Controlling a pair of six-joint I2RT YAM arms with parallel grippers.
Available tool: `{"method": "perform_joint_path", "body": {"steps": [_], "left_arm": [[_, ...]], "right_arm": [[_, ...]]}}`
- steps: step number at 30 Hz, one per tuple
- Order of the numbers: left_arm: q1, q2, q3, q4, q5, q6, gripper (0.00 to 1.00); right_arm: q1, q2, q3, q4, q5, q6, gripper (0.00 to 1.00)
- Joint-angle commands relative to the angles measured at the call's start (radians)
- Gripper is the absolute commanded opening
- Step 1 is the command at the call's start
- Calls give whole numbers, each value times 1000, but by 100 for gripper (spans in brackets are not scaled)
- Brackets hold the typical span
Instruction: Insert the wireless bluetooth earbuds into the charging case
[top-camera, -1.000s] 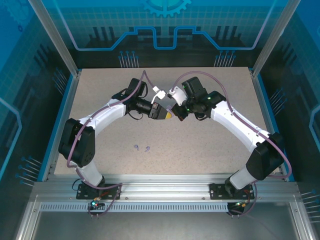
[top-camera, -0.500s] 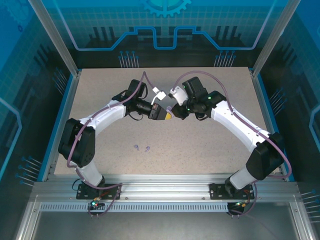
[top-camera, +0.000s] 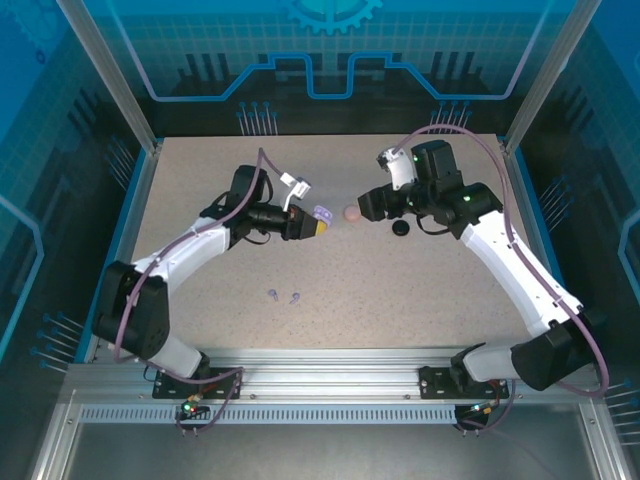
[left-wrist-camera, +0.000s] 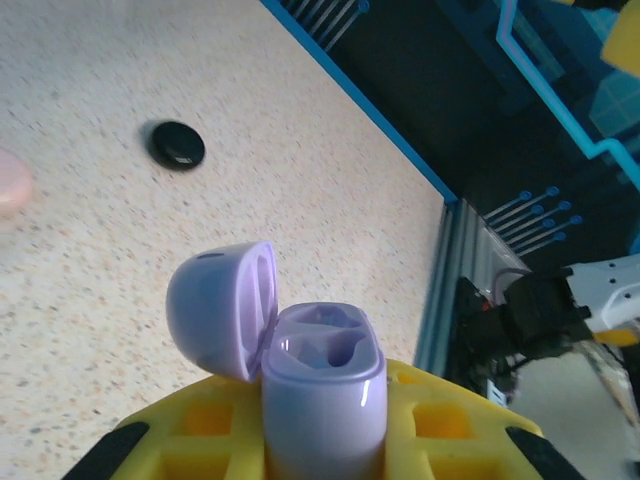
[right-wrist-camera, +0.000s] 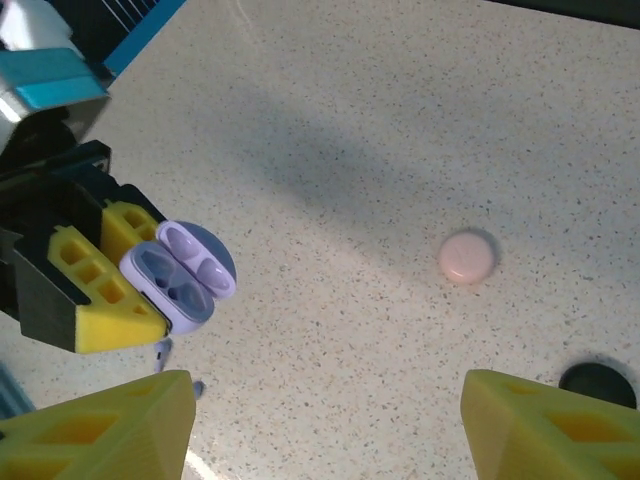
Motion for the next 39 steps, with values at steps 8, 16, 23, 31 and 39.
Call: {"method": "perform_joint_path", "body": {"steps": [8, 16, 23, 31, 39], "left_arm": [[4, -207, -161, 313, -336, -67, 0], [10, -290, -237, 405, -581, -104, 0], [41, -316, -245, 389, -635, -155, 0], [58, -340, -270, 441, -701, -238, 0], [65, -357, -274, 432, -724, -258, 0]], "right_arm": [[119, 32, -222, 50, 59, 382, 72], [335, 204, -272, 94, 174, 610, 72], [481, 410, -110, -1, 273, 769, 71], [576, 607, 130, -188, 391, 909, 70], [624, 711, 252, -276, 409, 962, 67]]}}
